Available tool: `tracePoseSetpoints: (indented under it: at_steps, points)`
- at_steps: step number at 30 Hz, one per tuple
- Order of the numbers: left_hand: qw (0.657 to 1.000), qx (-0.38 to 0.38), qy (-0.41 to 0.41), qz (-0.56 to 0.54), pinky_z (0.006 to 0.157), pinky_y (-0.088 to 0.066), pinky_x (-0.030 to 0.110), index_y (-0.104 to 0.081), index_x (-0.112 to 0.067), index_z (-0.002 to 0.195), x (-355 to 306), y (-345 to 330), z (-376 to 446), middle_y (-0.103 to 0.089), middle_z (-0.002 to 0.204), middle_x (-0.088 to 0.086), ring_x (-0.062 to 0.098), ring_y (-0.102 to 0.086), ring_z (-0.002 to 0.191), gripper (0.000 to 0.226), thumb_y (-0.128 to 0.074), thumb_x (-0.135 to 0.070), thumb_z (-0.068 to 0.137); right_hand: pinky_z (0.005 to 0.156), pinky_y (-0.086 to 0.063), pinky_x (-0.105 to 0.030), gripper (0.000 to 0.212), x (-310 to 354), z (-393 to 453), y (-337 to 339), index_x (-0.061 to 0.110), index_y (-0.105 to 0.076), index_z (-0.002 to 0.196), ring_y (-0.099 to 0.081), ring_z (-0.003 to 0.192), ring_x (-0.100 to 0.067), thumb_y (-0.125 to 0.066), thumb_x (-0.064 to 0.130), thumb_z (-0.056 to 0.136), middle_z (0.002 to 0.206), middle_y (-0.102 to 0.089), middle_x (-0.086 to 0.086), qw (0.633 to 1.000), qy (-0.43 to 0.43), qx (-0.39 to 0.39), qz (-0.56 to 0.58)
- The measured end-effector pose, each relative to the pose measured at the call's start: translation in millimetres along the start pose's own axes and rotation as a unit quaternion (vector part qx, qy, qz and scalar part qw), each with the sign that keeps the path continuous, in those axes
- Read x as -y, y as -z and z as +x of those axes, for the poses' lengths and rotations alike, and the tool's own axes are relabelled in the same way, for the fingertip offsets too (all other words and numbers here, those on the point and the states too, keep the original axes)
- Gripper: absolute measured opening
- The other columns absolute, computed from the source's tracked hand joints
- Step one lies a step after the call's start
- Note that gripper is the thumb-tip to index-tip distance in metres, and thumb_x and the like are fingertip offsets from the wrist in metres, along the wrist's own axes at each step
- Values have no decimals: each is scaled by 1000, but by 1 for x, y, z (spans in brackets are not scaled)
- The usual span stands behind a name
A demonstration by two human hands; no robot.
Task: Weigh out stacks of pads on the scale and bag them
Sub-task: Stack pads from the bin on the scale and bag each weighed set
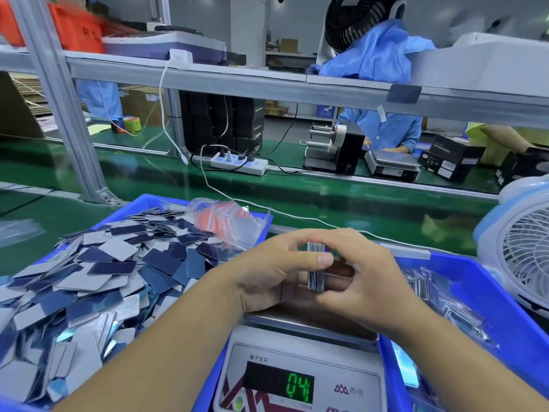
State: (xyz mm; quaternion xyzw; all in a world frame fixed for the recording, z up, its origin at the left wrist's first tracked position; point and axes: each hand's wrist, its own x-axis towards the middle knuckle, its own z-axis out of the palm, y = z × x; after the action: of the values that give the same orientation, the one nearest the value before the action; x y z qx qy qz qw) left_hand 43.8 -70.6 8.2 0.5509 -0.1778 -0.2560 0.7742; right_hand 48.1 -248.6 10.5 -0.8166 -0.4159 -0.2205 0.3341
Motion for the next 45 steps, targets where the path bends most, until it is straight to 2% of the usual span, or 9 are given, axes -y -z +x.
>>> tracePoseSetpoints:
  at_steps: [10, 14, 20, 26, 30, 33, 36, 39, 45]
  points:
    - [997, -51, -45, 37, 81, -58, 39, -53, -21, 140, 0, 6, 2, -71, 111, 25, 33, -70, 98, 62, -73, -7, 82, 73, -38, -10, 59, -5, 2, -3, 30, -61, 114, -55, 88, -1, -76, 16, 59, 96, -56, 24, 996, -19, -79, -31]
    - [994, -52, -90, 25, 75, -58, 35, -49, -23, 138, 2, 10, 4, -74, 98, 20, 34, -72, 91, 69, -72, 1, 78, 74, -46, -20, 55, -5, 4, -8, 9, -61, 113, -56, 90, -12, -78, 14, 61, 105, -59, 3, 994, 3, -95, -56]
    - [994, 2, -51, 100, 74, -57, 30, -54, -28, 138, -7, 26, -8, -74, 90, 15, 26, -73, 83, 65, -68, 5, 84, 96, -40, -17, 85, -2, -2, 6, 13, -43, 143, -48, 122, -9, -80, 22, 68, 138, -46, 5, 999, 19, 38, -31]
    - [987, 83, 46, 127, 73, -60, 32, -52, -19, 139, -8, 27, -11, -71, 80, 12, 20, -73, 72, 67, -69, 7, 80, 81, -42, -11, 39, 13, -1, 16, 24, -69, 107, -56, 92, 1, -68, 16, 69, 97, -62, 23, 995, 39, 92, 4]
    - [978, 88, 98, 162, 82, -61, 39, -53, -24, 138, -14, 31, -16, -75, 97, 16, 30, -75, 87, 60, -74, -15, 83, 72, -46, -16, 23, 15, -2, 19, 28, -70, 89, -60, 81, -2, -71, 20, 67, 83, -64, 20, 993, -7, 119, 13]
    - [973, 24, 102, 205, 65, -58, 29, -59, -33, 129, -25, 42, -22, -76, 105, 12, 29, -75, 83, 41, -61, -50, 91, 72, -44, -16, 19, 12, 0, 16, 32, -67, 86, -59, 79, -3, -72, 28, 68, 80, -64, 21, 994, -41, 101, 15]
    - [916, -235, 53, 320, 48, -45, 19, -71, -28, 107, -30, 59, -20, -77, 81, -1, 12, -63, 53, 31, -55, -52, 95, 72, -43, -16, 19, 4, -2, 11, 36, -65, 83, -58, 81, -7, -79, 31, 70, 84, -66, 20, 989, -117, 92, 27]
    - [778, -441, -19, 447, 54, -39, 26, -71, -12, 82, -18, 78, -8, -63, 64, -3, 16, -49, 55, 25, -55, -28, 94, 68, -44, -16, 24, -4, -6, 2, 36, -63, 85, -57, 76, -8, -82, 28, 72, 82, -66, 18, 977, -184, 110, 23]
    - [685, -380, 88, 615, 100, -40, 37, -63, -24, 122, 8, 93, 9, -65, 121, 5, 31, -55, 117, 29, -48, -20, 97, 78, -41, -5, 32, -5, -7, -3, 45, -61, 95, -57, 93, 7, -81, 28, 75, 92, -67, 20, 964, -215, 153, 7]
